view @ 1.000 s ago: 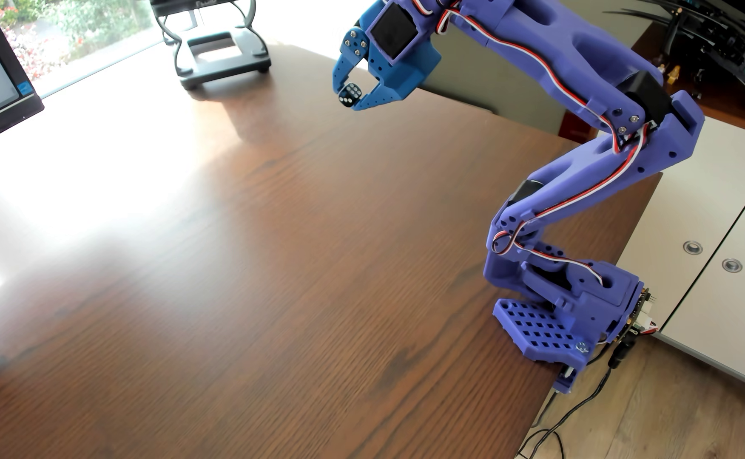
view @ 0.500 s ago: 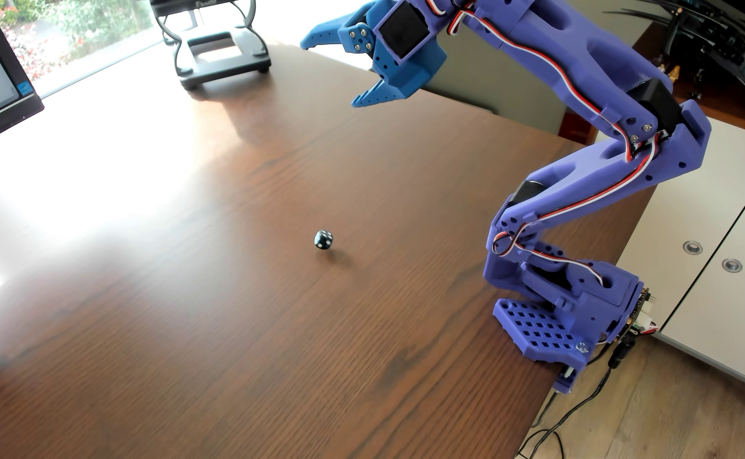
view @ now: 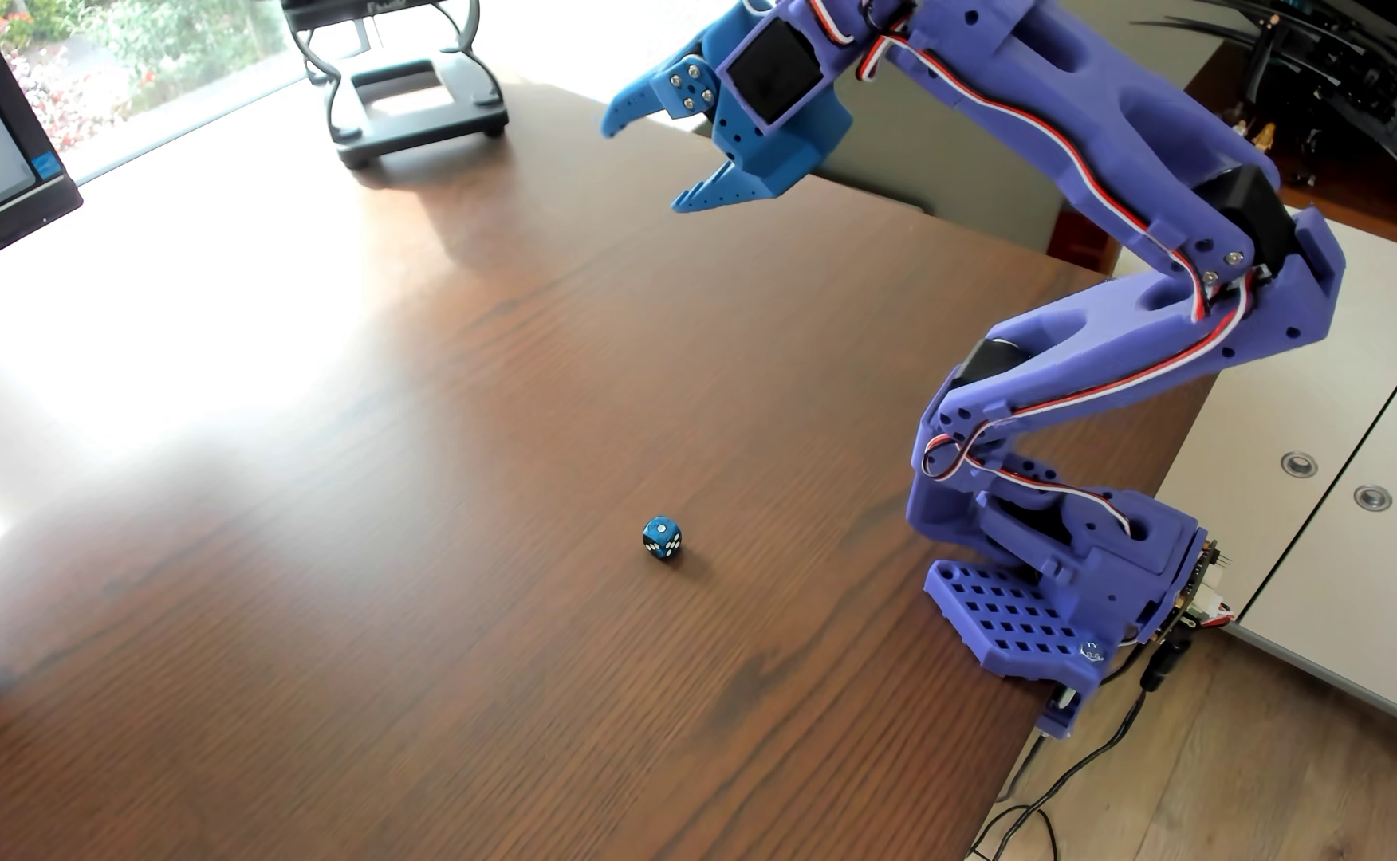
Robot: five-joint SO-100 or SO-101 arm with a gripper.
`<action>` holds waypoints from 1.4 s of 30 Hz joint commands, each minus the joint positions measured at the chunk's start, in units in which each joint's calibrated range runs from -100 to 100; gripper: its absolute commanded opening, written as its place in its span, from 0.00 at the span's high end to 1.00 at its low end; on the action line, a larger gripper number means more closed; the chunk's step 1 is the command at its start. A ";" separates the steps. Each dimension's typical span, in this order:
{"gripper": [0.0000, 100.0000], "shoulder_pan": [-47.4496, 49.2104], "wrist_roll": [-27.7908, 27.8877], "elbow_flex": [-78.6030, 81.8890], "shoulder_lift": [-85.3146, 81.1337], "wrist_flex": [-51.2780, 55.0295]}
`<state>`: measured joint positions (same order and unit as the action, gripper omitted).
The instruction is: Grab the blue dice
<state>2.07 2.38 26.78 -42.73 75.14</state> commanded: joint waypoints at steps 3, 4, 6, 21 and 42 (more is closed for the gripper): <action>0.99 0.22 -0.75 7.12 -24.12 -0.79; 0.99 0.46 -0.70 9.47 -27.39 -0.79; 0.99 2.76 -0.70 15.62 -33.67 -0.79; 0.98 -6.00 -1.12 53.42 -56.35 -8.40; 0.98 -0.11 -0.80 63.72 -56.44 -8.40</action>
<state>1.50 1.49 89.77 -98.49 68.10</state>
